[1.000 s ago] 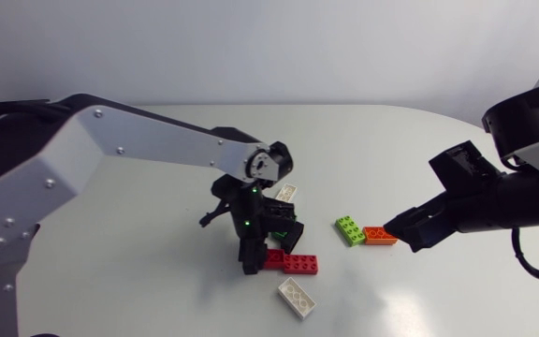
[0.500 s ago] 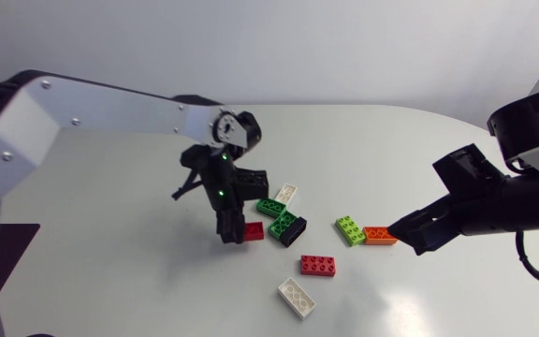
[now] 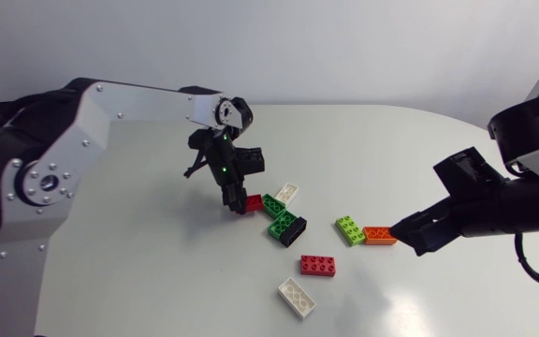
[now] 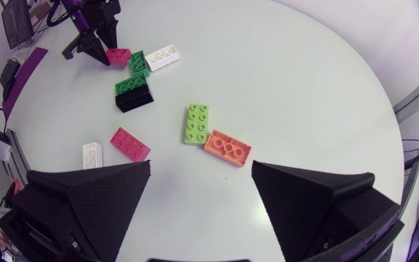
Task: Sort duplo bricks by size, large to the right and small to the left
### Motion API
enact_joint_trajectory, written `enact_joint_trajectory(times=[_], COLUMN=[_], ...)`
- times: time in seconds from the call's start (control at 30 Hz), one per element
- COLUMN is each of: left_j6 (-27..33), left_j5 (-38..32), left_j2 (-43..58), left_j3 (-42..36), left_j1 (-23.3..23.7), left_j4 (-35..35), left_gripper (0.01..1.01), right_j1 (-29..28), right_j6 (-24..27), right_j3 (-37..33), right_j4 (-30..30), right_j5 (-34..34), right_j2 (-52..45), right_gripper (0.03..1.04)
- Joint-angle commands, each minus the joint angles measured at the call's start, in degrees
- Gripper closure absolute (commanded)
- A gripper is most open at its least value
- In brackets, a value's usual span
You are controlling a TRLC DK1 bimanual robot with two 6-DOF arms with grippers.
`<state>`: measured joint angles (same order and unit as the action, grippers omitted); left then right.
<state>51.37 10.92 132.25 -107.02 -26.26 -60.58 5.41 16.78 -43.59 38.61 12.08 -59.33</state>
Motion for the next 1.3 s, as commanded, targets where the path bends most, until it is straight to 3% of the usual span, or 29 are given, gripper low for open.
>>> enact_joint_trajectory(times=[0.0, 0.27, 0.43, 0.67, 1.1, 1.27], left_j6=[-0.7, -0.3, -1.1, -2.0, -4.2, -5.5], left_j5=[0.3, 0.5, 0.5, 0.8, 2.2, 2.7], left_j2=[3.9, 4.3, 8.2, 13.8, 15.9, 12.3], left_j3=[-6.8, -9.6, -17.0, -24.1, -23.5, -18.9], left_j1=[0.2, 1.9, 4.0, 3.6, -4.7, -9.5], left_j4=[-2.0, -4.1, -4.5, -5.1, -6.7, -6.5], left_gripper=[0.92, 0.92, 0.92, 0.921, 0.921, 0.921], right_j1=[-1.1, -2.2, -1.9, -2.7, -2.2, -2.8], right_j6=[1.5, 2.1, 1.9, 2.4, 2.2, 2.4], right_j3=[1.6, 2.2, 2.4, 2.6, 3.2, 3.5], right_j4=[-0.3, -2.0, -2.6, -3.1, -2.3, -0.5], right_j5=[0.5, 1.7, 1.8, 1.8, 1.9, 1.9], right_j2=[-1.3, -3.0, -3.3, -4.0, -2.5, 0.6], right_gripper=[0.06, 0.06, 0.06, 0.06, 0.06, 0.06])
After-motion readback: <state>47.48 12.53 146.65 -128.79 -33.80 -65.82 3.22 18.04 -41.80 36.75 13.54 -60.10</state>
